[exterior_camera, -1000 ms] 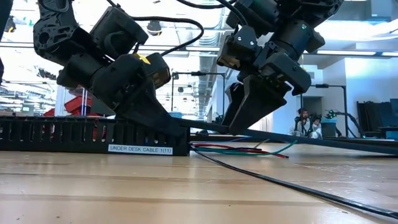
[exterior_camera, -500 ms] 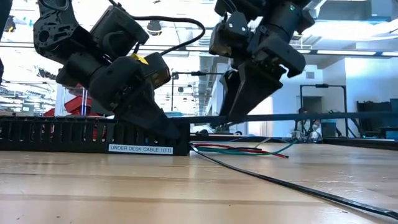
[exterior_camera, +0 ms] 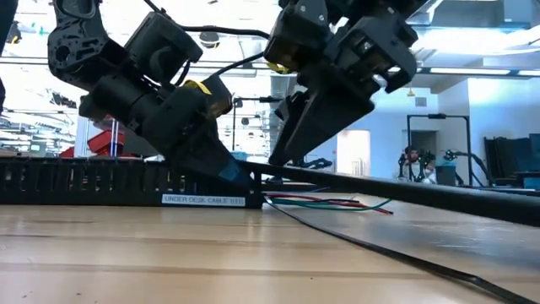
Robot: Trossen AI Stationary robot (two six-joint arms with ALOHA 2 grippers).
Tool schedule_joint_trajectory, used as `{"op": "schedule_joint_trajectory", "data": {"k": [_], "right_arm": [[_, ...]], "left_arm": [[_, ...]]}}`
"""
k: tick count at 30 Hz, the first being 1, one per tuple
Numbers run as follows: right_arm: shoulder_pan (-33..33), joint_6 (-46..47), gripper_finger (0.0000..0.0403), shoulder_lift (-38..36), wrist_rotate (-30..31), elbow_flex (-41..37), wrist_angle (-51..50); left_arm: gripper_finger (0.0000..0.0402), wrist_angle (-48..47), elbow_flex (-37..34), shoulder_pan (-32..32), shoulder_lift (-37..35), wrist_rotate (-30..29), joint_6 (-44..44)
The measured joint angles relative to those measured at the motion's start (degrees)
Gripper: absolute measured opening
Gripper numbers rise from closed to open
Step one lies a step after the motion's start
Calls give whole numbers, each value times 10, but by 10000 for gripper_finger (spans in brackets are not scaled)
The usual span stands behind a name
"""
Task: Ziptie cables
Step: Close the black cable duct with the black cable duct cover
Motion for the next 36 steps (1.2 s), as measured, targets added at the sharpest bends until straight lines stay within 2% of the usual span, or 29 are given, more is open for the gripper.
{"op": "schedule_joint_trajectory", "data": {"k": [7,12,17,22,25,28,31,33,36], "right_arm": [[-9,-1,130,10,16,1,-23],[-24,-46,113,11,23,0,-70],[-35,-122,97,13,90,-4,-170],[-53,-115,84,2,142,-6,-177],[-64,-45,76,-35,182,-8,-199],[-58,80,73,-106,181,-8,-238],[-15,232,73,-177,156,-20,-226],[31,338,73,-210,163,-32,-192],[124,504,73,-226,292,-52,-127]], "left_arm": [[290,-30,6,-1,-1,15,-5],[290,-29,5,-1,-1,28,-18],[290,-34,6,-2,-1,57,-21],[290,-34,6,-2,-1,56,-31],[290,-34,6,-2,-1,57,-37],[290,-38,6,-2,-1,63,-37],[290,-38,6,-2,-1,65,-37],[290,-38,6,-2,-1,66,-39],[290,-38,6,-2,-1,66,-58]]}}
